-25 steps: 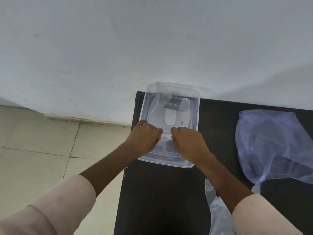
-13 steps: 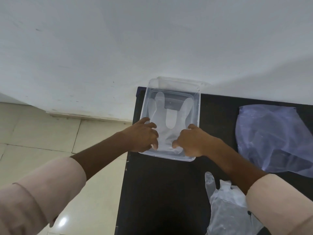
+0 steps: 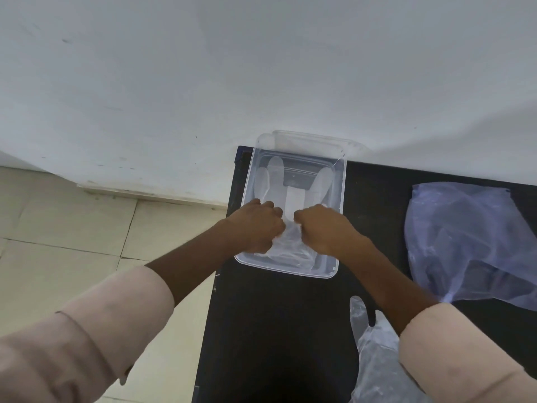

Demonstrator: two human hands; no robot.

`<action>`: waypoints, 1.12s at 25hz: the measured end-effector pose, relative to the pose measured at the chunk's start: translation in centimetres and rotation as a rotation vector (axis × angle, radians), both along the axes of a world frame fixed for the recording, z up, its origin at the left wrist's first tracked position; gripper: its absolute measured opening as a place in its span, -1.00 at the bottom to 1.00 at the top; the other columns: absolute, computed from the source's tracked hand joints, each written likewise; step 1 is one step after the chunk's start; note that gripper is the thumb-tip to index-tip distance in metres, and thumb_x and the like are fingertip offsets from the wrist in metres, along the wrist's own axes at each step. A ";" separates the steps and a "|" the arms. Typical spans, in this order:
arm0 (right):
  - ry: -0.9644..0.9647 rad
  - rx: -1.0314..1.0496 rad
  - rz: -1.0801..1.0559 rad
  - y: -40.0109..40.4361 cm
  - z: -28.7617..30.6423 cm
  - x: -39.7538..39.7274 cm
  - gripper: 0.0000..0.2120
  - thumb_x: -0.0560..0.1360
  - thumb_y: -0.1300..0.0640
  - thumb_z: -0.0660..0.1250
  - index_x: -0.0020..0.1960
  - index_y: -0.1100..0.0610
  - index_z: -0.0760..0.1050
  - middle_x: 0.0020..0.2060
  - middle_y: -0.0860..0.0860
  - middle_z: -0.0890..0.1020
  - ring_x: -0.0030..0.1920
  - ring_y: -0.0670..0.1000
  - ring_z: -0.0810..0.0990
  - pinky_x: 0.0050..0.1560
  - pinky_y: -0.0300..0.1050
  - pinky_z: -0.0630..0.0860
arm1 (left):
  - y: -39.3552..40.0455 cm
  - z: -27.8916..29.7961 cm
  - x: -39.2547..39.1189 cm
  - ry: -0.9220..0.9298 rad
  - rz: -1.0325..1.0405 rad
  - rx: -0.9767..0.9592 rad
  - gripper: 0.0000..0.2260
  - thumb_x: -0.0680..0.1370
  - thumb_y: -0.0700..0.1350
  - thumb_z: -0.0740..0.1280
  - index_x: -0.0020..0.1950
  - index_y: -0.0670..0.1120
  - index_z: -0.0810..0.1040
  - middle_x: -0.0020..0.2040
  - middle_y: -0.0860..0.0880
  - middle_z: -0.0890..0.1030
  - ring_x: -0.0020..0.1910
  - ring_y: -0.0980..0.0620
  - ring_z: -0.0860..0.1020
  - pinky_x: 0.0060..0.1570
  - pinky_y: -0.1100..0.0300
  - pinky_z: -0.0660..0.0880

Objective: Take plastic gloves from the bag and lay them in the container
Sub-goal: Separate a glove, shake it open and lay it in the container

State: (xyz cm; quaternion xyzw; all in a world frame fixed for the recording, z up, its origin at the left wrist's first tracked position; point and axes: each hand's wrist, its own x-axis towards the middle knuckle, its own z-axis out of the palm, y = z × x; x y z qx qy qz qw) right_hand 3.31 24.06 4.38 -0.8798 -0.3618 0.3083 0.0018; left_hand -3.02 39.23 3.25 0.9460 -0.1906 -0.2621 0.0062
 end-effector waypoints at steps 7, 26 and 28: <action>0.173 -0.107 -0.072 1.4 -1.3 0.3 -0.64 0.58 0.17 0.19 0.37 0.16 0.37 0.20 0.17 0.57 0.13 0.18 0.56 0.08 -0.05 0.46 | -1.2 -0.8 -0.6 0.047 0.038 0.082 -0.60 0.56 0.02 0.29 0.37 -0.05 0.45 0.35 -0.14 0.43 0.30 -0.11 0.40 0.30 -0.05 0.31; 0.226 0.301 -0.604 2.3 -0.2 0.7 -0.46 0.56 0.14 0.21 0.50 0.14 0.13 -0.04 0.14 0.60 -0.16 0.07 0.53 -0.15 -0.13 0.40 | 0.0 -0.5 0.0 0.099 0.271 -0.229 -0.61 0.53 -0.09 0.30 0.37 -0.07 0.43 0.35 -0.14 0.43 0.29 -0.11 0.43 0.25 -0.02 0.41; 0.333 0.451 -0.761 1.7 0.5 -1.3 -0.55 0.58 0.19 0.20 0.45 0.15 0.24 0.00 0.08 0.56 -0.08 0.03 0.52 -0.09 -0.14 0.39 | 0.3 -0.3 0.7 0.054 0.633 -0.591 -0.66 0.53 -0.23 0.30 0.30 -0.06 0.46 0.29 -0.10 0.49 0.24 -0.06 0.47 0.18 0.10 0.43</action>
